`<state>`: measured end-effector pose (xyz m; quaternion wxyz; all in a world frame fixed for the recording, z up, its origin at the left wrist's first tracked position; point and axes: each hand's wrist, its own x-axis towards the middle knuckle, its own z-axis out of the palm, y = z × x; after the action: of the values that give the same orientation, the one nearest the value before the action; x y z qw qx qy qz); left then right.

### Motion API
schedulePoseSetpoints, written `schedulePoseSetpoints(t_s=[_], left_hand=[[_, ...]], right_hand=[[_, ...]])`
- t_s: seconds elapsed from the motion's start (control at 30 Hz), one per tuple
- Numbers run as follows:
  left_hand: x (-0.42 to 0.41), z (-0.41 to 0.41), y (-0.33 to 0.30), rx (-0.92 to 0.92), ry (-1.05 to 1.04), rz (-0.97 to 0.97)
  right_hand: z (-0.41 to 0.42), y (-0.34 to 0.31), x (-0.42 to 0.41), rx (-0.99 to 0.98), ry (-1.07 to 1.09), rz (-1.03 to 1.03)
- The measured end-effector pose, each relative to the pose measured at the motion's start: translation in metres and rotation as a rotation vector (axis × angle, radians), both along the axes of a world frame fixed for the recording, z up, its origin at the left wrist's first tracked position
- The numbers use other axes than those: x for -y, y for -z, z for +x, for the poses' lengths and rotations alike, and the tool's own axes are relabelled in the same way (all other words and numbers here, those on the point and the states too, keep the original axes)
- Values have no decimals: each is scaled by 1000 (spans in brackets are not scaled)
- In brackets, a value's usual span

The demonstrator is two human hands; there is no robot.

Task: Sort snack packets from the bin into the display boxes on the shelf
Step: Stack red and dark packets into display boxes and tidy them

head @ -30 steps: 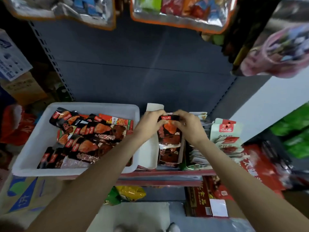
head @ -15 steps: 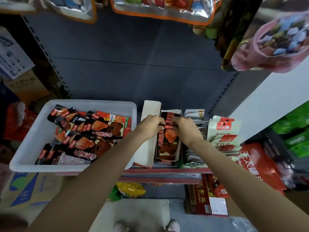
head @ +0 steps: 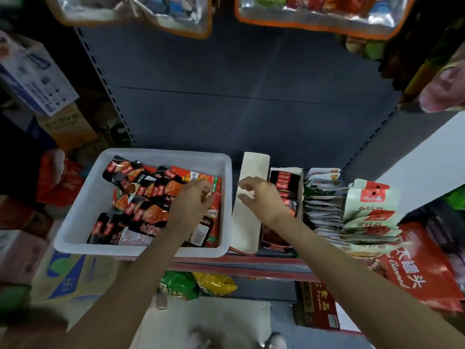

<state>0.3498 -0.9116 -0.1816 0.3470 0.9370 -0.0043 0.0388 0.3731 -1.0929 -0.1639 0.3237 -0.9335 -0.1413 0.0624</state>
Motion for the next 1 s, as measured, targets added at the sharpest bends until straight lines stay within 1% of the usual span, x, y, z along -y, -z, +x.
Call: schedulePoseSetpoints(t_s=[0.1, 0.17, 0.23, 0.3, 0.37, 0.43, 0.53, 0.6, 0.63, 0.7, 0.77, 0.8, 0.9, 1.0], left_hand=[[-50, -7, 12, -109, -97, 73], [-82, -9, 24, -186, -123, 111], [-106, -12, 35, -269, -101, 122], [-126, -14, 42, -350, -38, 214], [-140, -15, 45, -422, 8, 313], [-146, -15, 45, -432, 26, 341], [-146, -17, 40, -393, 7, 347], [-145, -19, 37, -304, -51, 289], [-145, -19, 37, -238, -90, 226], [-143, -20, 32, -160, -170, 22], [-139, -19, 20, -171, -195, -210], [-137, -18, 15, -176, -185, -285], [-127, -8, 5, -194, -107, -355], [-104, 3, -3, -203, -42, -398]], right_hand=[[-3, 6, -46, -51, -81, -10], [-5, 17, -77, -89, -147, -39], [-6, 30, -104, -158, -227, -92], [-5, 44, -125, -243, -297, -203], [-5, 56, -140, -310, -318, -315], [-6, 63, -150, -307, -302, -388], [-7, 63, -155, -205, -268, -407], [-5, 59, -153, -190, -232, -343], [-5, 56, -151, -180, -215, -303], [-5, 51, -146, -110, -183, -235], [-6, 46, -138, -61, -121, -122], [-7, 42, -132, -61, -81, -48], [-5, 28, -110, -105, -6, 128], [-2, 13, -80, -114, 78, 202]])
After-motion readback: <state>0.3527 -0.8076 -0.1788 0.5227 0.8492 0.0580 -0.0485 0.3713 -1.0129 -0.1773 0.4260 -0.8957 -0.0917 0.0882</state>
